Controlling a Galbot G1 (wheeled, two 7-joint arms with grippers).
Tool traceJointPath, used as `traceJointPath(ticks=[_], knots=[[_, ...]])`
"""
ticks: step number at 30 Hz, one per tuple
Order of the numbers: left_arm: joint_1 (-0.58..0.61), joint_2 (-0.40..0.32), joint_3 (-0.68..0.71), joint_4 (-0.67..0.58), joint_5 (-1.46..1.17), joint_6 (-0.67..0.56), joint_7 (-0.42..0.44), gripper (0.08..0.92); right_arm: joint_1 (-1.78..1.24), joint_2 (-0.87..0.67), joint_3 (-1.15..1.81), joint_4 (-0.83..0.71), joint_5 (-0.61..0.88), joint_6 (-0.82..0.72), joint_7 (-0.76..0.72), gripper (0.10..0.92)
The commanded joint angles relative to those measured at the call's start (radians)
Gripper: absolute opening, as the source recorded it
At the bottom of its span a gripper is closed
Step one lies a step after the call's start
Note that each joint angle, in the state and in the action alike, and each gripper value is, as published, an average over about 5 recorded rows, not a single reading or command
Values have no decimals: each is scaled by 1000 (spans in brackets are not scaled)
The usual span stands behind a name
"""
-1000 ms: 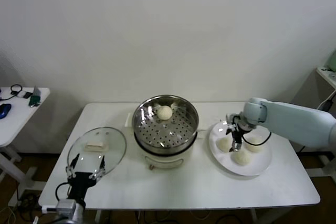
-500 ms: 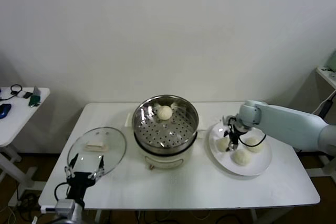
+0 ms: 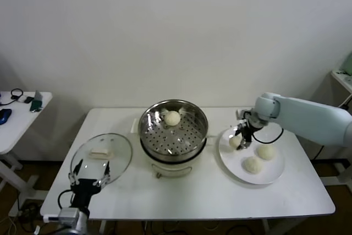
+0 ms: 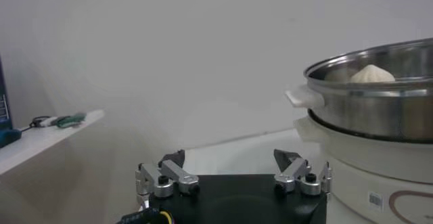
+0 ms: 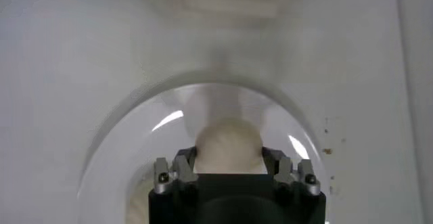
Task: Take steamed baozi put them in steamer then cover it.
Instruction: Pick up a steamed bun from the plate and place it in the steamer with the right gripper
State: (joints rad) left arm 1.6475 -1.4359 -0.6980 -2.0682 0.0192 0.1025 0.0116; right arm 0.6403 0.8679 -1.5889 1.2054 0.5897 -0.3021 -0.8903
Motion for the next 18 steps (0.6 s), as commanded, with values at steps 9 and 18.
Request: traceJointPath(ticks=[9, 18], knots=[[-11, 6, 8, -20, -1, 12, 4, 823, 502, 183, -93, 168, 308, -30, -33, 652], [-5, 14, 8, -37, -12, 9, 3, 823, 357, 453, 9, 136, 333, -106, 78, 651]])
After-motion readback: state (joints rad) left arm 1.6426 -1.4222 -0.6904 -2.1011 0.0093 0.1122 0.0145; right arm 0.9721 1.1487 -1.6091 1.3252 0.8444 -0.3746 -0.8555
